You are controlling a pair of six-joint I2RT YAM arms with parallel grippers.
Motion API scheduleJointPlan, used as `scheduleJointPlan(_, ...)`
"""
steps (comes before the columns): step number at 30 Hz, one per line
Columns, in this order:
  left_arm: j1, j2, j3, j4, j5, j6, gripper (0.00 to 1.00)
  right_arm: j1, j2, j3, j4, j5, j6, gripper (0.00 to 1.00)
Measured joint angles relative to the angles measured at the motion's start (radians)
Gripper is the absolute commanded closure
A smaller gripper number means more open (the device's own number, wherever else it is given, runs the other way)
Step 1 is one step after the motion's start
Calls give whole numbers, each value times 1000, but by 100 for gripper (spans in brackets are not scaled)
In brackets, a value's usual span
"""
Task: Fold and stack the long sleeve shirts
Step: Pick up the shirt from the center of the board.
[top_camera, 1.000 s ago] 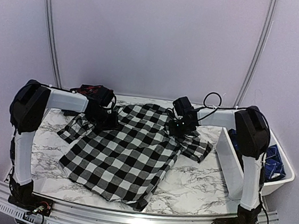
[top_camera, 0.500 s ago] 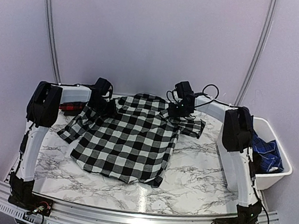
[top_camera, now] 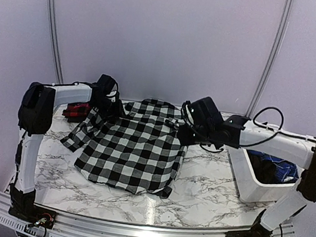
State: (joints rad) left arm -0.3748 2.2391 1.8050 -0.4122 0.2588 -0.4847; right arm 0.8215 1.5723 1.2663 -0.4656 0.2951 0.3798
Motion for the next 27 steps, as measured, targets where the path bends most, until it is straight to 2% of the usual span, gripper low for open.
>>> scheduleJointPlan(5, -110, -259, -194, 5, -2, 0, 57, 147, -110, -251, -46, 85, 181, 67)
scheduleJointPlan(8, -242, -382, -307, 22, -28, -2, 57, 198, -175, -366, -69, 111, 288, 67)
scheduleJointPlan(12, -475, -475, -440, 41, -92, -5, 53, 201, -282, -482, -81, 134, 389, 67)
scheduleJointPlan(14, -583, -486, -476, 40, -130, -10, 52, 201, -340, -524, -81, 140, 422, 67)
scheduleJointPlan(18, -719, -484, -492, 41, -193, -33, 50, 201, -382, -547, -73, 142, 439, 67)
scheduleJointPlan(27, -827, -351, -392, 42, -261, -54, 49, 201, -378, -553, -47, 139, 439, 67)
